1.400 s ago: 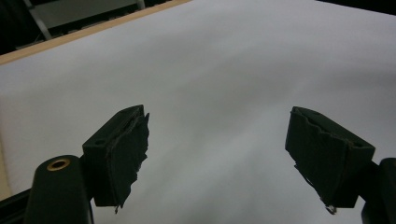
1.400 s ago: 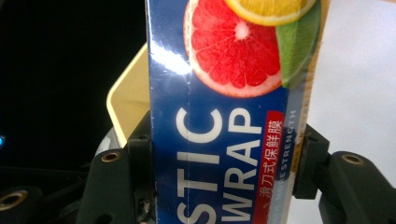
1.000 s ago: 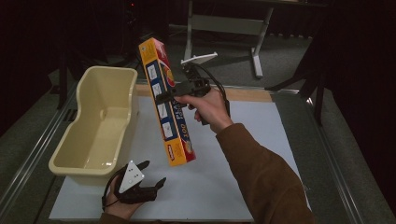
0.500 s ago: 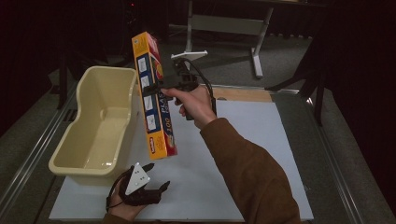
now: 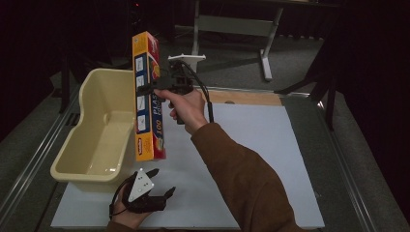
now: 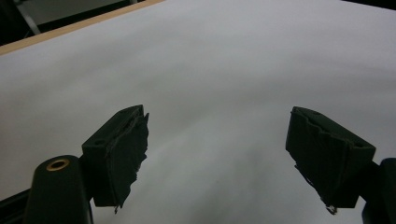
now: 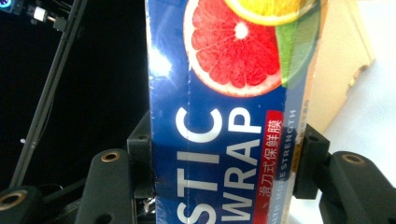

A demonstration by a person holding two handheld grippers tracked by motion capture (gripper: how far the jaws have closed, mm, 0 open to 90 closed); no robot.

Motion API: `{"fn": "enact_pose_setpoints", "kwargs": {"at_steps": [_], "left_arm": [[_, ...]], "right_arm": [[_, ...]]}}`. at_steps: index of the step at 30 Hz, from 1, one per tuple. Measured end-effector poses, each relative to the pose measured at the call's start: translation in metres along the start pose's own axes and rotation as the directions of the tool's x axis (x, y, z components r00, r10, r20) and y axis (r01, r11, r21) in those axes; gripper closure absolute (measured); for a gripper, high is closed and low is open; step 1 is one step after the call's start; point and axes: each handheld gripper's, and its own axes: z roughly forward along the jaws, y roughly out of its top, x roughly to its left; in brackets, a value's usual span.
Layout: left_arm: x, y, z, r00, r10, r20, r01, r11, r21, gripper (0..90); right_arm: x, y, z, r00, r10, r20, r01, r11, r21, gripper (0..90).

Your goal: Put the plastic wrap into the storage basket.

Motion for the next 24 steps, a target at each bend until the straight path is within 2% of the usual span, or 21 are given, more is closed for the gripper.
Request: {"fn": "enact_pose_setpoints", "kwargs": {"at_steps": [4, 13, 19, 24], "left_arm": [[0.0, 0.0, -0.001, 0.9999, 0.002, 0.012, -0.002, 1.0, -0.006, 20.4], [-0.001, 0.002, -0.003, 0.9999, 0.007, 0.014, -0.007, 0.9996, -0.028, 20.3], [-0.001, 0.003, -0.003, 0.9997, 0.006, 0.023, -0.005, 0.9994, -0.033, 20.3], [-0.003, 0.003, -0.003, 0.9994, 0.022, 0.026, -0.021, 0.9992, -0.033, 20.3]], "right_arm": [[0.0, 0.002, 0.01, 0.9999, 0.009, -0.005, -0.009, 1.0, -0.018, 41.4], [-0.002, 0.001, 0.03, 0.9944, 0.082, -0.066, -0.086, 0.995, -0.051, 41.4], [-0.001, 0.003, 0.039, 0.9928, 0.099, -0.066, -0.104, 0.992, -0.069, 41.4], [-0.004, 0.003, 0.046, 0.9894, 0.125, -0.074, -0.131, 0.988, -0.085, 41.4]]}}
